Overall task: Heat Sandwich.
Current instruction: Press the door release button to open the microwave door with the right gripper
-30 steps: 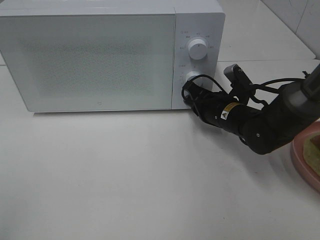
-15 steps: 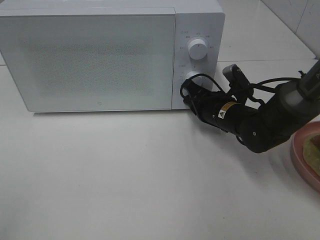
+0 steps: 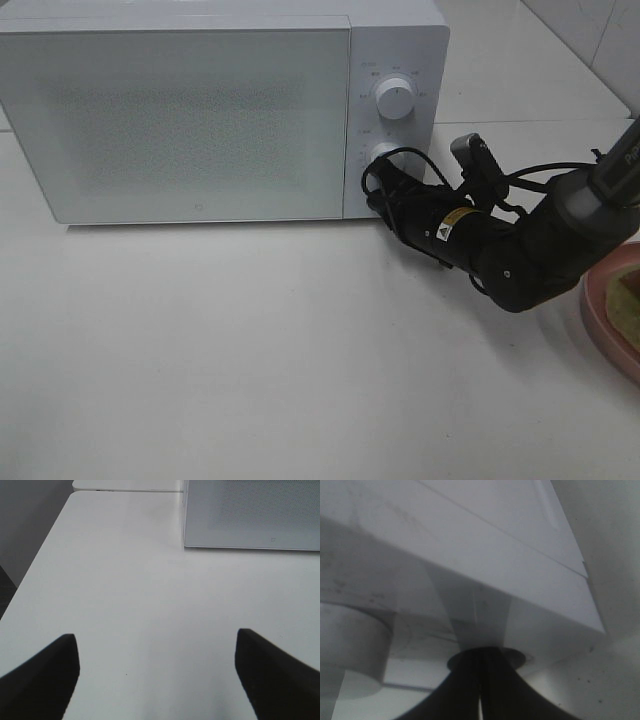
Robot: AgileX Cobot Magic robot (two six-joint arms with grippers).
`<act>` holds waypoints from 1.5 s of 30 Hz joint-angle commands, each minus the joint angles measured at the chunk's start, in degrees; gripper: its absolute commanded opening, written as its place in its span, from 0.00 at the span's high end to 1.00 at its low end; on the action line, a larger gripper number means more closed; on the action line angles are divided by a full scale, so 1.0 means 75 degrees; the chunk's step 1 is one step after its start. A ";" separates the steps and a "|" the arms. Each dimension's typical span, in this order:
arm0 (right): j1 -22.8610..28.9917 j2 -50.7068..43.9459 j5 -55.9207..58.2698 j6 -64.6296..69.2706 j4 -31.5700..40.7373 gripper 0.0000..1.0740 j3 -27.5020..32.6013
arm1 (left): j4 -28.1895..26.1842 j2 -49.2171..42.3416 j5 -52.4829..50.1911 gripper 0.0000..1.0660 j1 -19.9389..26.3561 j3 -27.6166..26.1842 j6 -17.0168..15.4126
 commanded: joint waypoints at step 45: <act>-0.0183 -0.0053 -0.0993 0.0023 0.1154 1.00 -0.1024 | 0.0015 -0.0183 -0.0122 0.24 -0.0038 0.0023 -0.0053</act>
